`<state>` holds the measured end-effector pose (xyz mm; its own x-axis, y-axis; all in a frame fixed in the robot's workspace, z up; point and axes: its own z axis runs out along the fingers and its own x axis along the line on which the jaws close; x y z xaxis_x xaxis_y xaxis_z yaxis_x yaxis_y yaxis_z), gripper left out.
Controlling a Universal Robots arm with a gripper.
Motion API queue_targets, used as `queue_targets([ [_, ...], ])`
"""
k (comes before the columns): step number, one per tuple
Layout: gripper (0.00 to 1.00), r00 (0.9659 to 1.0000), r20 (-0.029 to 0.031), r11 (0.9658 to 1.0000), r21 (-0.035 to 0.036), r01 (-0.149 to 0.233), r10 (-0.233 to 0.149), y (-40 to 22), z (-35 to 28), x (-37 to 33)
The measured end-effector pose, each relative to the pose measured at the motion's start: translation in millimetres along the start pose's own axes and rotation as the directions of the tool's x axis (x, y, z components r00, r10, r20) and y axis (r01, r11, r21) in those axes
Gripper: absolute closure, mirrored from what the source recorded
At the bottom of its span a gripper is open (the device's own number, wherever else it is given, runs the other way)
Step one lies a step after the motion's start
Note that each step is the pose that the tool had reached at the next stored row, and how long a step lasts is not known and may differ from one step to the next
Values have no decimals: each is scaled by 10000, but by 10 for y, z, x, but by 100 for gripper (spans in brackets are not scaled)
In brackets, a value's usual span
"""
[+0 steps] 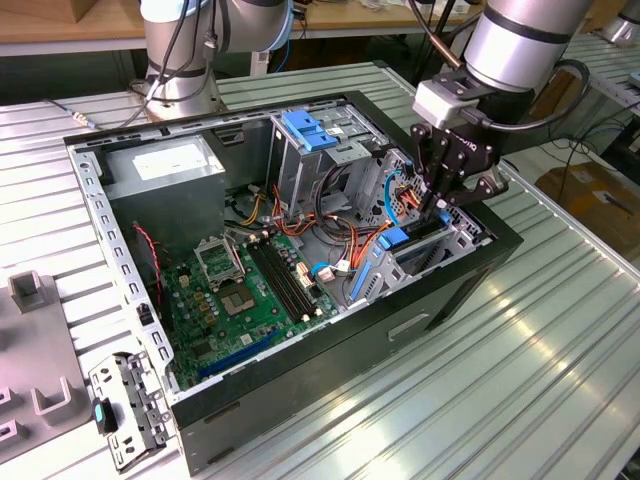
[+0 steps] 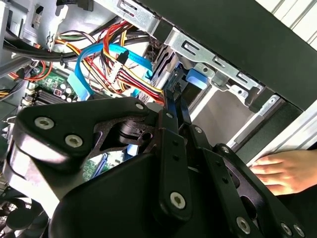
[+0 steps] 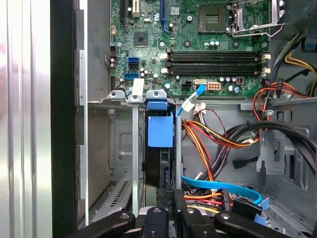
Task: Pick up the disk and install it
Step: 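Insert the first disk wire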
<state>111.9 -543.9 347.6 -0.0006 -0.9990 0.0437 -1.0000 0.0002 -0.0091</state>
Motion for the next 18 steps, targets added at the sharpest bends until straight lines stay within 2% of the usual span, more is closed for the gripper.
queue_targets([
  [8,84,10000,5,10000,-3,-54,54,0,26,-1],
  [18,84,9996,3,9996,-12,-268,268,-1,2,0],
])
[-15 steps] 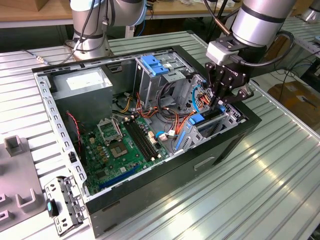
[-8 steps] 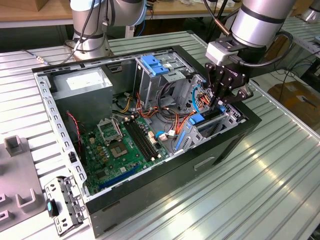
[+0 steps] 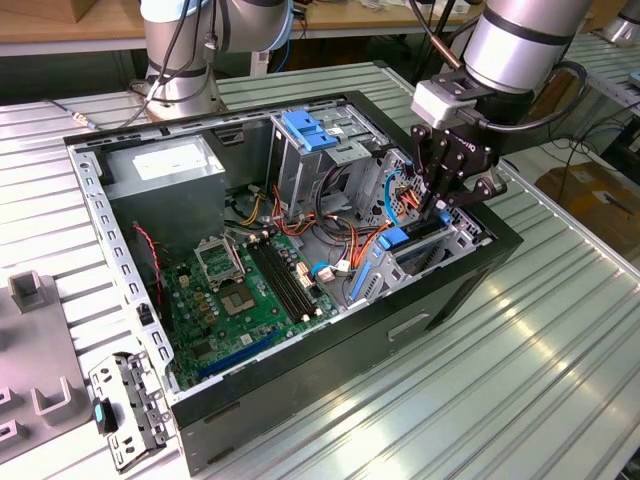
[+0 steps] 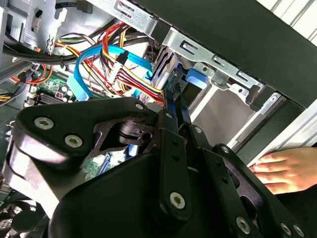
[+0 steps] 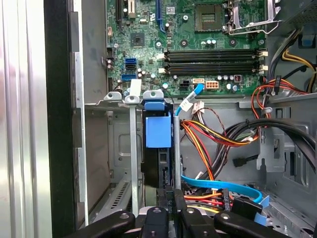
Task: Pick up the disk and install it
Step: 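Insert the first disk wire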
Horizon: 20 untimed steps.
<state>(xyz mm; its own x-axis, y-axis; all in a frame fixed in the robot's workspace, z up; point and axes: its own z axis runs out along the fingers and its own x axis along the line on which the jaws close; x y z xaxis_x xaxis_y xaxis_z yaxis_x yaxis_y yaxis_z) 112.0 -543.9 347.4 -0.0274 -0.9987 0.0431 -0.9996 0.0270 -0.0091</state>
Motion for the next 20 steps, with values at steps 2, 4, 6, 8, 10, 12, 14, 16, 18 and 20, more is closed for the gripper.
queue_targets([
  [2,84,10000,2,10000,0,-8,8,-1,5,0],
  [4,84,10000,0,10000,-1,-36,36,-1,12,0],
  [6,84,10000,-2,10000,-2,-50,50,-1,22,0],
  [8,84,10000,0,10000,-3,-54,54,-1,34,0],
  [10,84,10000,0,10000,-3,-57,57,-2,35,0],
  [12,84,10000,8,10000,-2,-60,60,-2,26,1],
  [14,84,10000,9,10000,-3,-62,62,-3,-1,2],
  [16,84,10000,6,10000,-3,-68,68,-6,-12,2],
  [18,84,10000,2,10000,-4,-86,86,-40,-14,5],
  [20,84,9999,3,9999,-5,-100,100,-48,-14,5],
])
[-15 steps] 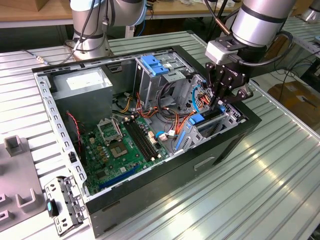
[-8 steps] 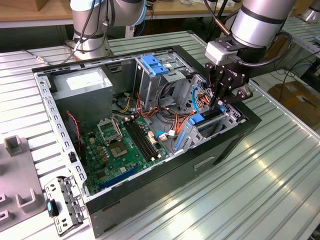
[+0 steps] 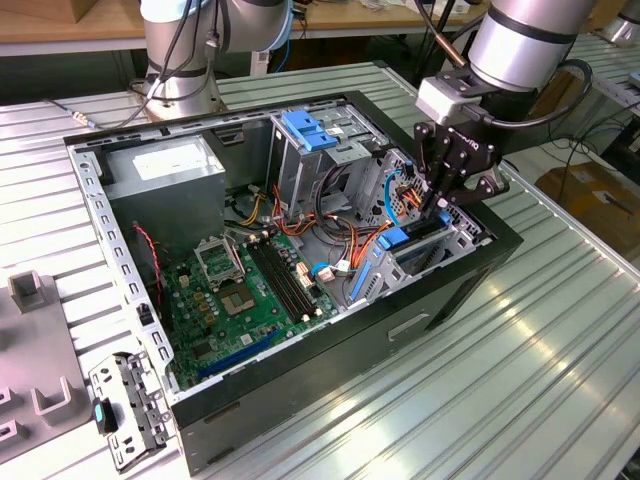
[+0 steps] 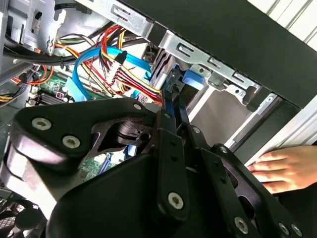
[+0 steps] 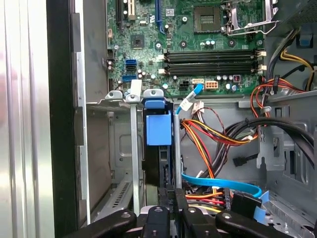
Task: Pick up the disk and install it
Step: 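Insert the first disk wire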
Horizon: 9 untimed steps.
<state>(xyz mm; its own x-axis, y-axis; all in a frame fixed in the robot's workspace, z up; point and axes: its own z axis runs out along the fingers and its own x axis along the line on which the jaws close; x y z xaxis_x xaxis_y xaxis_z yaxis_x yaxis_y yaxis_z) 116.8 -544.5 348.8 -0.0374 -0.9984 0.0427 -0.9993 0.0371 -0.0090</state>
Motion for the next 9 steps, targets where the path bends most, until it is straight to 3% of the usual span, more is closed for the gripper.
queue_targets([
  [9,84,10000,5,10000,0,-1,1,6,3,19],
])
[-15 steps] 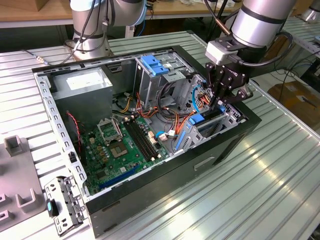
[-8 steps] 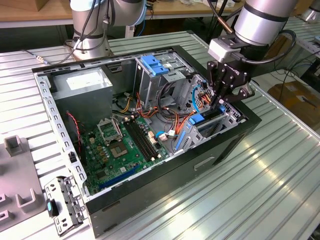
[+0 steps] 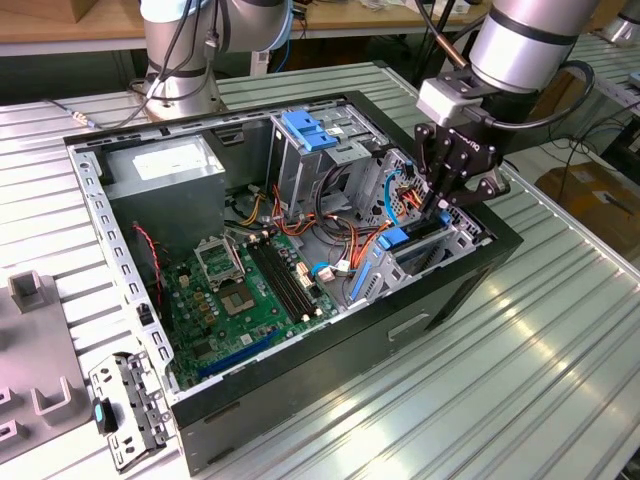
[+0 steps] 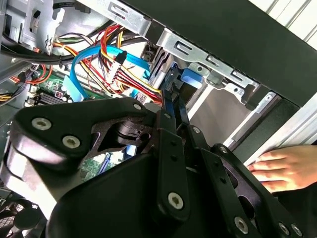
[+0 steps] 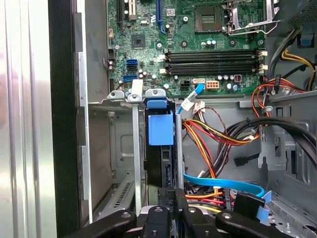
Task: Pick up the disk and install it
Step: 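Insert the first disk wire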
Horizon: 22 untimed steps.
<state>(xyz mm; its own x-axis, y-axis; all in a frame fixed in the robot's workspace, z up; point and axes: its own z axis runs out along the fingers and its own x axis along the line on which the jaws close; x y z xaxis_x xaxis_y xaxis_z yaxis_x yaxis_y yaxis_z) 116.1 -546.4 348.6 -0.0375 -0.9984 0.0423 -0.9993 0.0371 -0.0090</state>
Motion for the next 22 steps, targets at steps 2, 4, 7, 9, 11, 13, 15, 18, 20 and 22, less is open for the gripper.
queue_targets([
  [2,84,10000,2,10000,0,0,0,0,5,-1],
  [4,84,10000,6,10000,0,-1,1,1,14,-1],
  [7,84,10000,13,10000,0,-1,1,1,28,-1],
  [9,84,10000,19,10000,-1,-1,1,1,37,-1],
  [11,84,10000,26,10000,-1,-1,1,1,48,-2],
  [13,84,10000,32,10000,-1,-1,1,1,70,-3],
  [15,84,10000,38,10000,-3,-1,1,2,83,-3],
  [18,84,10000,43,10000,-2,-1,1,2,86,-3],
  [20,83,10000,49,10000,-1,-1,1,2,88,-4],
  [22,76,10000,46,10000,-1,-1,1,1,67,-6],
])
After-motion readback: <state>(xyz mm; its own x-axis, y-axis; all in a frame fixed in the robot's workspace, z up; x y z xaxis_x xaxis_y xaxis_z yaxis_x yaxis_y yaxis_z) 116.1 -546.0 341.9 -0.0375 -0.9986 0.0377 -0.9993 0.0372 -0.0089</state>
